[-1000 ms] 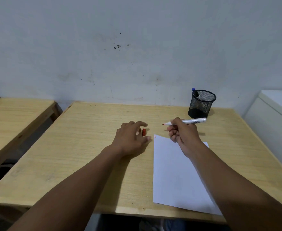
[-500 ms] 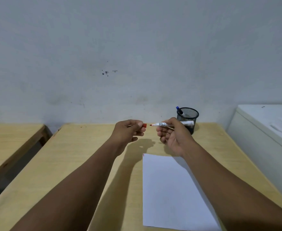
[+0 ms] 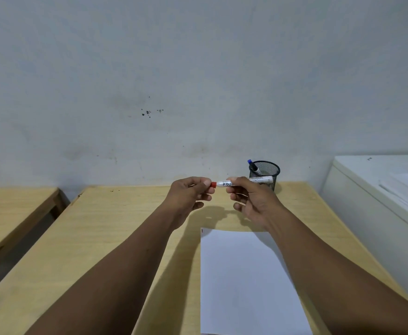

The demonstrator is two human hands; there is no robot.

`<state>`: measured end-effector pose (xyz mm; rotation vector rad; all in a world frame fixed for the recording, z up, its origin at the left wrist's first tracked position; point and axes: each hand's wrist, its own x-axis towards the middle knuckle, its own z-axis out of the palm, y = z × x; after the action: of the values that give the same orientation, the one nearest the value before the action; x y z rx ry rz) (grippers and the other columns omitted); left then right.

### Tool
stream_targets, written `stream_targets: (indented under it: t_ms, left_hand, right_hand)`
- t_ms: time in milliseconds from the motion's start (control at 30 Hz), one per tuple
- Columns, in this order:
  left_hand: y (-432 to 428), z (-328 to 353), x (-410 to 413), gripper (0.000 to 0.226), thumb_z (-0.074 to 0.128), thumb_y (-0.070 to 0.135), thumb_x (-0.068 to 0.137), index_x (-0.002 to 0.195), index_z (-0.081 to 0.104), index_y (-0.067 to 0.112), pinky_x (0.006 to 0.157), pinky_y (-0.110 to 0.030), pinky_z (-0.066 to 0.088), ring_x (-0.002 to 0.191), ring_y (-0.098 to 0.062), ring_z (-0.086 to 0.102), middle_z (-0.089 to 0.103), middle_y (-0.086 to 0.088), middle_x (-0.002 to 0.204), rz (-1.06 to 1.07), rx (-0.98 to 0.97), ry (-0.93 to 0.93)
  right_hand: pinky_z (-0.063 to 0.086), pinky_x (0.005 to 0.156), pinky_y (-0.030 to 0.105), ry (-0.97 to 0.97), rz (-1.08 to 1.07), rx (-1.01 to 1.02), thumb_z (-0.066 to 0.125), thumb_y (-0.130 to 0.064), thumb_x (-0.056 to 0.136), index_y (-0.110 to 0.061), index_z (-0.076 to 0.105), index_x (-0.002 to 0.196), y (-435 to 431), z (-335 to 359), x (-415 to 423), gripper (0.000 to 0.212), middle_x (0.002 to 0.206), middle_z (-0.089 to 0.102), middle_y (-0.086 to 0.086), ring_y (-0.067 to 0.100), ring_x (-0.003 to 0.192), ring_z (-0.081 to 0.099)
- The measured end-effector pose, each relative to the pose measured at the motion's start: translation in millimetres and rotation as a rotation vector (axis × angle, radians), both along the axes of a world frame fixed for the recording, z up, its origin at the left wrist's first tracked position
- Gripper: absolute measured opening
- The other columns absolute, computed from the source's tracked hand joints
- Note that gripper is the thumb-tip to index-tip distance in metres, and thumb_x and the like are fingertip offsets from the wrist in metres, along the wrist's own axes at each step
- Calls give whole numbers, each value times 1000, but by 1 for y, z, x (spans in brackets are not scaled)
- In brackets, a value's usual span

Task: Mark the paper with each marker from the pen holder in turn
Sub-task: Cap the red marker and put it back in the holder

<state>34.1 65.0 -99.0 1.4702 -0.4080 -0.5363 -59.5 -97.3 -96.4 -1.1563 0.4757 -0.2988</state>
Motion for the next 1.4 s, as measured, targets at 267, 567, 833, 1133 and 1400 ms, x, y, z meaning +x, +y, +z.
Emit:
stream_targets:
  t_ms: [267,567,833,1133,1400]
  left_hand:
    - [0,-3,0,14,68,20,96,100,73,8,71,-27,47,72,-15,65,74,0,79,13,-51,31]
    - [-11,1,0,16,68,18,97,98,73,4,68,-26,50,69,-16,65,73,-4,75,48,-77,-34]
    - [-21,4,8,13,62,13,99,88,70,11,72,-27,51,77,-19,66,75,-4,80,163,-28,-164]
    - [-81,33,22,12,65,21,92,88,74,14,77,-33,59,78,-17,73,79,1,78,185,138,-470]
    - [-149,30,29,16,68,35,89,98,75,24,86,-37,56,90,-20,71,78,4,81,-63,463,-839]
  right_hand:
    - [45,56,23,-42,-1,-44,80,-16,87,-11,73,93,-5,0,1,11,71,73,4,11,59,63]
    - [46,57,24,-65,8,66,78,-16,89,-9,72,91,-3,-5,6,9,73,73,6,14,62,63]
    - [47,56,25,469,171,-934,79,-46,83,-10,68,88,-66,23,-13,37,83,74,6,19,68,68]
    - [51,83,35,571,-12,-1286,81,-39,77,-25,62,92,-123,42,-17,28,105,70,7,28,101,64]
    - [54,92,39,559,-15,-1305,79,-37,79,-23,65,98,-148,41,1,28,108,68,7,28,104,65]
